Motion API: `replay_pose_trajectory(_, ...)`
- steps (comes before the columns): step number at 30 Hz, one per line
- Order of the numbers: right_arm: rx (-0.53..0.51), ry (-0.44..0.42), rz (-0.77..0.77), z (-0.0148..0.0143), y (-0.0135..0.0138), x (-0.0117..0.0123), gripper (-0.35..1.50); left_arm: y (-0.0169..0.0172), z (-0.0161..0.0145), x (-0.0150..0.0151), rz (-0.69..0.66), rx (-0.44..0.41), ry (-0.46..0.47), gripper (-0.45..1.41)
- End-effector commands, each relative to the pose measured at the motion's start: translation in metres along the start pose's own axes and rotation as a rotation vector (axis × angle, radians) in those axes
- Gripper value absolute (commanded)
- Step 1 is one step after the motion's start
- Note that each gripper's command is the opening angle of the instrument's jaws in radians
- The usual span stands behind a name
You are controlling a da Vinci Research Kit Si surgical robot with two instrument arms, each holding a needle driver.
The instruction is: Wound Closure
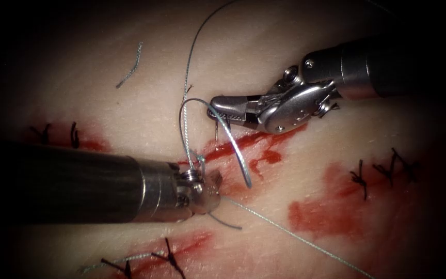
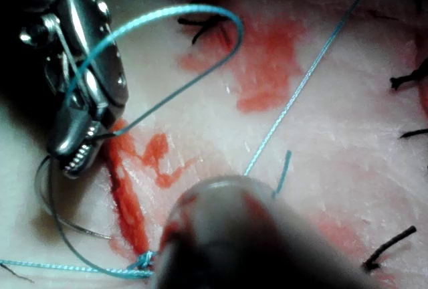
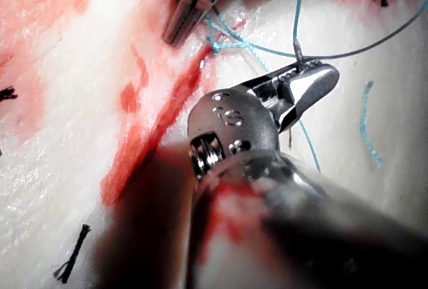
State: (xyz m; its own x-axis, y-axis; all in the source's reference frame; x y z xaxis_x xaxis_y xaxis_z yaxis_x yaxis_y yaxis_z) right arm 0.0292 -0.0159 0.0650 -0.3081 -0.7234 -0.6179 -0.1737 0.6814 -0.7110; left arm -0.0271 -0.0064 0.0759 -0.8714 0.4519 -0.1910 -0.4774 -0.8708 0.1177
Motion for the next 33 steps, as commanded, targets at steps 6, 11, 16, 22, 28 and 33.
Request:
replay_pose_trajectory(6, -0.006, -0.015, 0.043, 0.0007, -0.0006, -0.0004, -0.35, 0.0001, 0.0007, 0.0000, 0.001, -0.002, 0.000, -0.45)
replay_pose_trajectory(11, -0.009, -0.016, 0.093, 0.0007, -0.0008, -0.0005, -0.35, -0.0001, 0.0007, 0.0000, 0.000, 0.001, -0.004, -0.45)
replay_pose_trajectory(16, -0.016, -0.038, 0.194, 0.0008, -0.0008, -0.0007, -0.35, -0.0003, 0.0008, -0.0001, -0.004, 0.014, -0.016, -0.45)
replay_pose_trajectory(22, -0.026, -0.049, 0.256, 0.0011, -0.0004, -0.0008, -0.35, -0.0005, 0.0011, -0.0005, -0.019, 0.026, -0.025, -0.45)
replay_pose_trajectory(28, -0.035, -0.058, 0.302, 0.0013, 0.0003, -0.0009, -0.35, -0.0005, 0.0011, -0.0006, -0.018, 0.030, -0.032, -0.45)
replay_pose_trajectory(33, -0.041, -0.063, 0.311, 0.0013, 0.0008, -0.0009, -0.35, -0.0002, 0.0013, -0.0008, -0.025, 0.027, -0.046, -0.45)
